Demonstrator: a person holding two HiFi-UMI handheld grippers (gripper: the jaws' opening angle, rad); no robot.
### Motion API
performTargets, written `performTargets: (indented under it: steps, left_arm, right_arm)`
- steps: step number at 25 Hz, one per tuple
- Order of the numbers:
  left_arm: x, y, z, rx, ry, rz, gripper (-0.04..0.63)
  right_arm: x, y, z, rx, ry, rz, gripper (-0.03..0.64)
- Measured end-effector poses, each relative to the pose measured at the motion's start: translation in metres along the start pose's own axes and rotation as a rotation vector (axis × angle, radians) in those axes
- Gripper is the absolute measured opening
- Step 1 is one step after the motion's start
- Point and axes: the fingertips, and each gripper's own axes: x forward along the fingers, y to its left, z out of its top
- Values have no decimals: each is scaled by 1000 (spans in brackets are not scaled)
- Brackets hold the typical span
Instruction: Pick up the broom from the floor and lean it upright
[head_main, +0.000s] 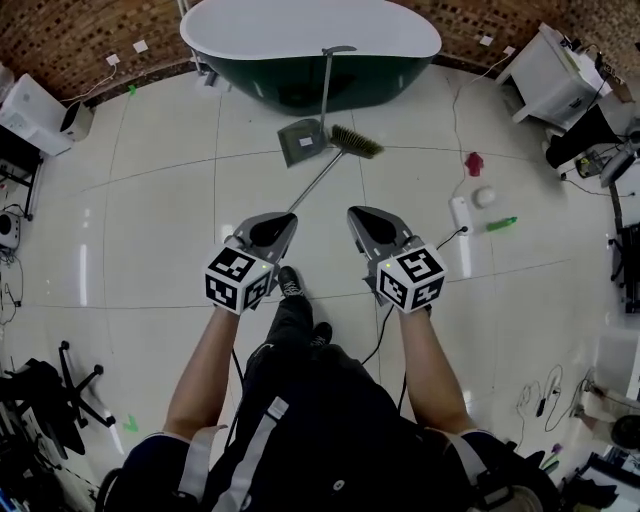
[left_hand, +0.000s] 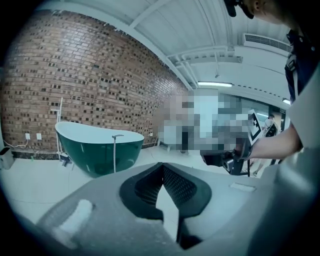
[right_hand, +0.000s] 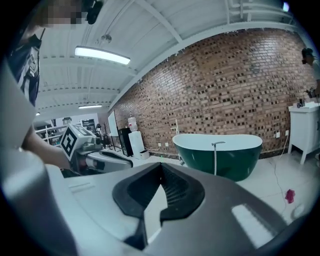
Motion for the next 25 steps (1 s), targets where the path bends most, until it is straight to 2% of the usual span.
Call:
performTargets:
  steps: [5,12,18,22,25]
  left_arm:
    - [47,53,2,-29,-5,-1,2]
    - [77,126,11,-74,-7,78,2]
    - [93,179,0,-149,-19,230,2]
    - [103,206,-9,-197,-38,376,2]
    - [100,230,-32,-252,-54,487,2]
  right_arm:
    - [54,-34,14,-50,78,31,5]
    - [144,-68,31,-69,107,123,5]
    - [212,-86,30,-116,156,292,5]
    - [253,-97,22,-175,184,449,5]
    - [287,-97,-5,-243,226,562,5]
